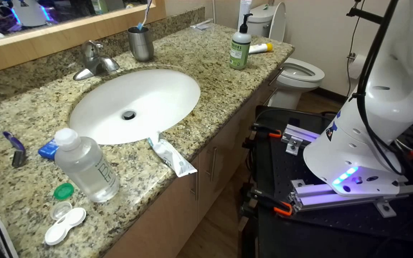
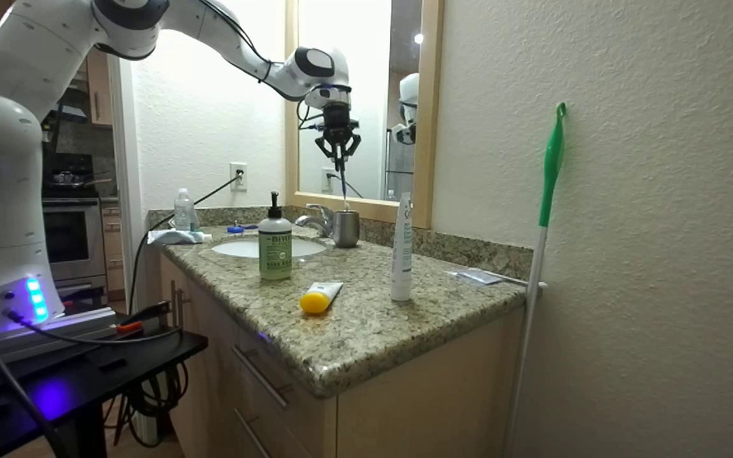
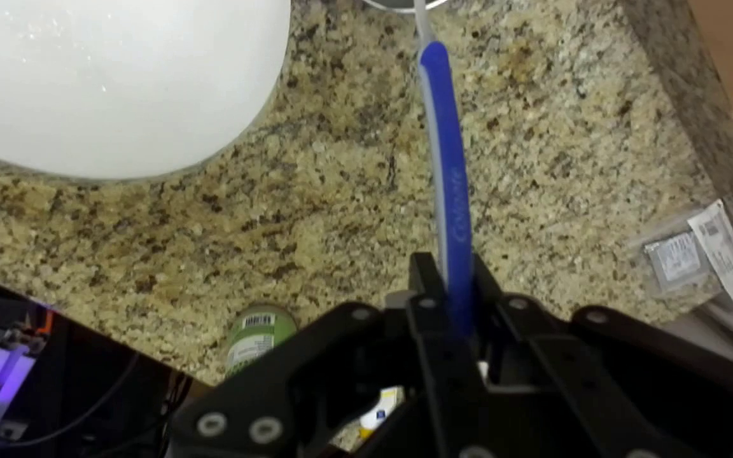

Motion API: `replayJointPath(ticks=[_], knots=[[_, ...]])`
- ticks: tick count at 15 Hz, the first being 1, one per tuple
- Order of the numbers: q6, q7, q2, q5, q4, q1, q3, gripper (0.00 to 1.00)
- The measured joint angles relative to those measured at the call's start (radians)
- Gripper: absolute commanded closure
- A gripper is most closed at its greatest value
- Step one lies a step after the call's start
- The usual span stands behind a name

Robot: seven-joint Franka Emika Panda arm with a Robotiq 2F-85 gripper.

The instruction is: Move the toothbrush cup to the right, take out the toothbrush and put it on the counter

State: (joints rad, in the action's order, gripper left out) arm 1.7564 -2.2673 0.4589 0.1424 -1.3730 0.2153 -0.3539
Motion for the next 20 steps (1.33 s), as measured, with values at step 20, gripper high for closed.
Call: replayJointPath(ticks=[20], knots=[[-0.357, -0.324, -0.247, 0.558, -0.265, 0.059, -0.072, 0.97]])
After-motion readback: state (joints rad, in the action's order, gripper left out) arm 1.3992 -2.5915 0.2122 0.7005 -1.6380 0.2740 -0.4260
